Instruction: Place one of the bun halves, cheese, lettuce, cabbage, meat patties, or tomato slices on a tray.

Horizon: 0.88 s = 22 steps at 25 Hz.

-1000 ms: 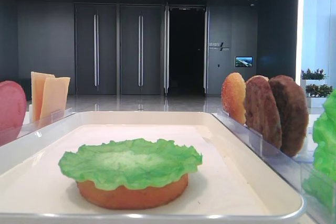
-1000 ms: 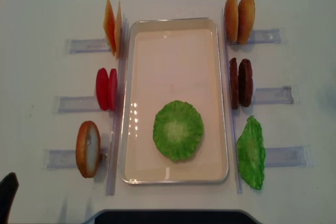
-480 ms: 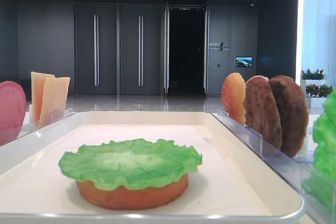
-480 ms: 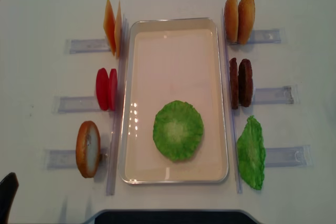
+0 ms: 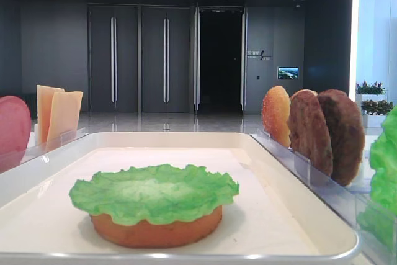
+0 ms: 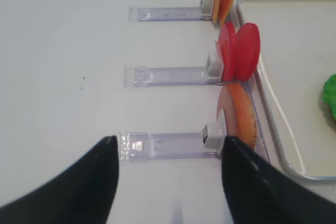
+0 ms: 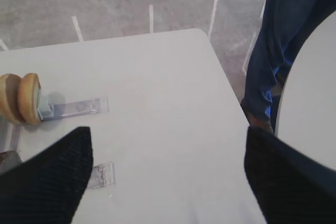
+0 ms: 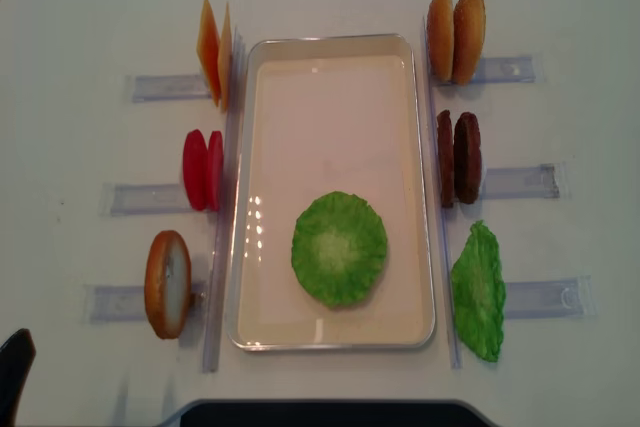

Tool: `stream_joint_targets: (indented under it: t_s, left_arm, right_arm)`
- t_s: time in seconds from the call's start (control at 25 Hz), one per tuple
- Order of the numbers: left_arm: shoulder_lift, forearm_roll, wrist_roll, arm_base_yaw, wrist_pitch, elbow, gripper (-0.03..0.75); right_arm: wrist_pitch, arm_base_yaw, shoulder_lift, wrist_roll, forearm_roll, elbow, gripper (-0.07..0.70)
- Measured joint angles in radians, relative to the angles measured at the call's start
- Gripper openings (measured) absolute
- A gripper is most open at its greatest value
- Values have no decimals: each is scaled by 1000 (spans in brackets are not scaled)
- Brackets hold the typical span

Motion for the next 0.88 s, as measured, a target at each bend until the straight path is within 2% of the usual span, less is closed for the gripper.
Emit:
stream_joint_targets:
  t_s: [0.24, 0.48, 0.68, 0.88]
  left_arm:
    - [0, 0, 0, 0, 0, 0, 471]
    - [0, -1, 0, 0, 0, 0, 471]
    - [0, -1, 0, 0, 0, 0, 471]
    - [0, -1, 0, 0, 0, 0, 471]
  right_arm:
    - [-34, 0, -205, -25, 29, 107, 579]
    - [-35, 0, -396, -47, 66, 215, 577]
    - [-1, 0, -512, -121, 177, 300, 577]
    - [55, 0, -529, -157, 201, 332, 577]
